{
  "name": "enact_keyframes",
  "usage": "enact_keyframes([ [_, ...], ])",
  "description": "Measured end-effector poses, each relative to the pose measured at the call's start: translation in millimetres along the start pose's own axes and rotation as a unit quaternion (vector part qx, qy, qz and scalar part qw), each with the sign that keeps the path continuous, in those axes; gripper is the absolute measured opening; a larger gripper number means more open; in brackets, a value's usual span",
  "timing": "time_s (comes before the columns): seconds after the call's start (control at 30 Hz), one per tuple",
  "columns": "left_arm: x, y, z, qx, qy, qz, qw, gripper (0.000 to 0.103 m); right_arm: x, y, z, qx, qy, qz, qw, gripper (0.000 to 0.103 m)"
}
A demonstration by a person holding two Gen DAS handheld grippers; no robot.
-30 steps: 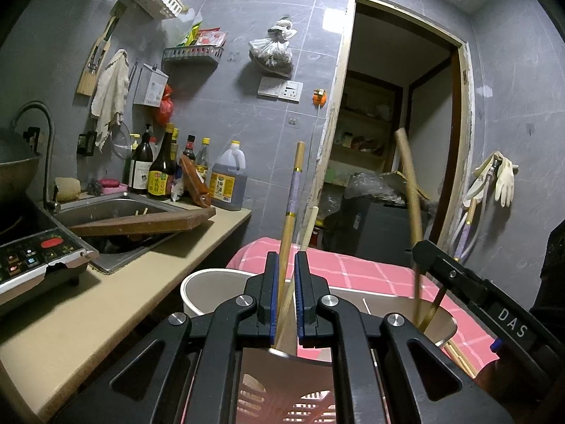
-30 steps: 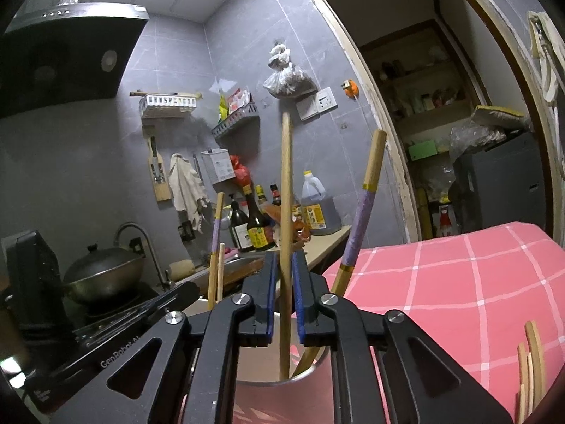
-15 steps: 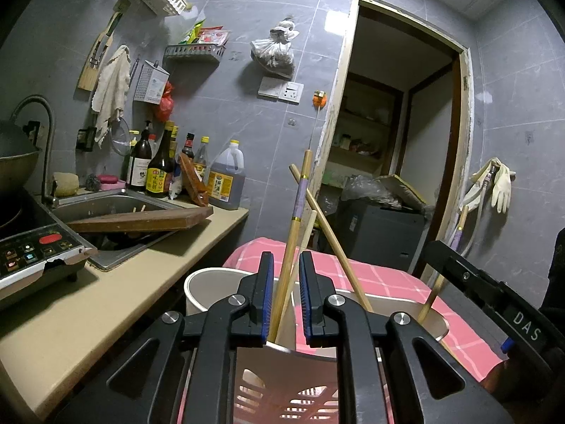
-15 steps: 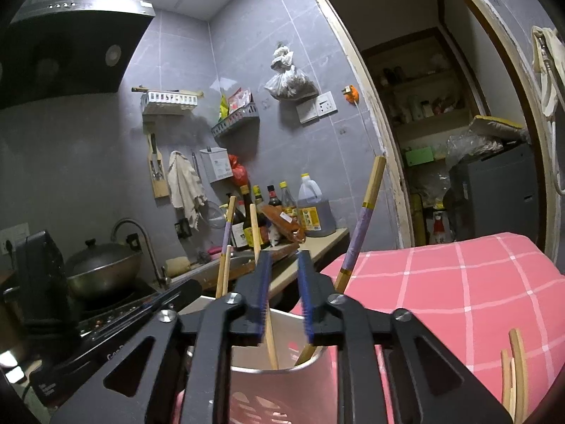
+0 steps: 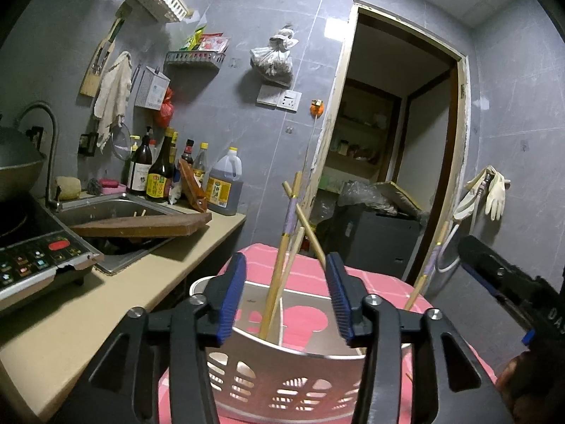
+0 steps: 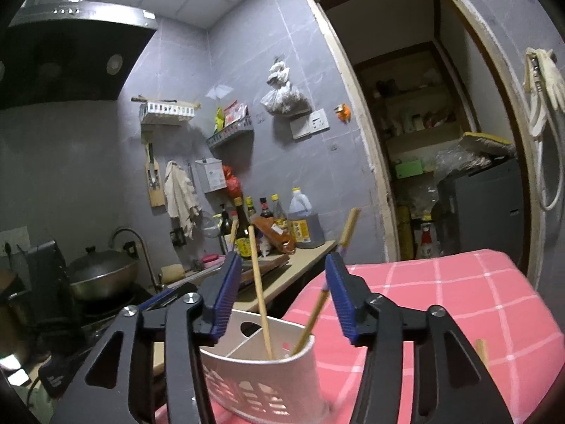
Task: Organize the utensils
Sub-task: 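Withdraw both open tools from the white holder toward the loose chopsticks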
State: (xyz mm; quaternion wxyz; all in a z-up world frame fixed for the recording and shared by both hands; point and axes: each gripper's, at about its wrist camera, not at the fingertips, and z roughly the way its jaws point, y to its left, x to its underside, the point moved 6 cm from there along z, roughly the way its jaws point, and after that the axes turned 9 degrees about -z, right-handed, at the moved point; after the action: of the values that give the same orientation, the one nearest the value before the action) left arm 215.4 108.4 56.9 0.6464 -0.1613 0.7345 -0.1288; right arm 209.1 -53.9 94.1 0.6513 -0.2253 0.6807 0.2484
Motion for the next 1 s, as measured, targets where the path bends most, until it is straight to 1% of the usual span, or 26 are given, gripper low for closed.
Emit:
enact_keyframes([
  [0.03,-0.7,-3.4,-3.8,0.003,0.001,0.0,1.0,0.052,-2.4,-3.6,-8.3,0.007,-0.002,0.0,1.0,0.058],
  [0.07,-1.6,-7.5,-8.1,0.008,0.001,-0.002,1.0,0.056,-4.4,-7.0,-14.4,0.011,-0.005,0.001,1.0,0.06],
  [0.13,-3.6,-14.8,-13.4,0.016,0.001,0.0,0.9999,0.058,-8.8,-14.3,-30.5,0.025,-0.009,0.002,1.0,0.075],
  [0.17,-4.3,-19.8,-16.8,0.02,0.001,0.003,0.9998,0.061,-10.7,-17.6,-36.7,0.03,-0.011,0.002,0.999,0.078],
  [0.2,-4.7,-25.0,-20.0,0.024,0.002,0.006,0.9997,0.068,-13.0,-21.7,-46.2,0.037,-0.015,0.002,0.999,0.081],
  [0.27,-4.7,-35.2,-26.8,0.035,0.001,0.009,0.9993,0.077,-17.1,-30.4,-65.2,0.055,-0.02,-0.002,0.998,0.087],
  [0.33,-3.5,-47.4,-33.3,0.05,0.004,0.012,0.9987,0.079,-20.7,-38.4,-81.5,0.071,-0.025,-0.002,0.997,0.102],
  [0.37,-2.6,-52.9,-35.7,0.057,0.006,0.014,0.9982,0.079,-22.3,-43.7,-92.6,0.082,-0.028,-0.002,0.996,0.103],
  [0.43,0.8,-63.8,-40.6,0.071,0.011,0.017,0.9973,0.084,-24.8,-52.0,-110.6,0.103,-0.029,-0.006,0.994,0.103],
  [0.47,1.7,-67.5,-41.9,0.076,0.012,0.017,0.9969,0.089,-25.9,-55.2,-116.4,0.109,-0.027,-0.009,0.994,0.103],
  [0.5,4.5,-74.4,-44.6,0.085,0.015,0.017,0.9961,0.091,-26.1,-58.1,-121.9,0.116,-0.024,-0.012,0.993,0.103],
  [0.6,12.8,-90.1,-48.6,0.101,0.028,0.023,0.9942,0.092,-22.3,-68.6,-139.5,0.139,-0.008,-0.023,0.99,0.103],
  [0.7,28.9,-109.8,-46.7,0.116,0.057,0.036,0.9909,0.092,-13.5,-80.8,-148.6,0.159,0.021,-0.032,0.987,0.103],
  [0.8,48.4,-124.4,-39.6,0.122,0.091,0.044,0.9873,0.092,0.8,-94.7,-151.1,0.172,0.056,-0.034,0.983,0.103],
  [0.9,74.6,-137.4,-28.5,0.121,0.136,0.055,0.9817,0.092,20.1,-107.8,-147.0,0.172,0.098,-0.03,0.98,0.103],
  [1.0,97.3,-143.9,-18.4,0.111,0.172,0.059,0.977,0.092,38.4,-116.7,-141.6,0.164,0.133,-0.024,0.977,0.103],
])
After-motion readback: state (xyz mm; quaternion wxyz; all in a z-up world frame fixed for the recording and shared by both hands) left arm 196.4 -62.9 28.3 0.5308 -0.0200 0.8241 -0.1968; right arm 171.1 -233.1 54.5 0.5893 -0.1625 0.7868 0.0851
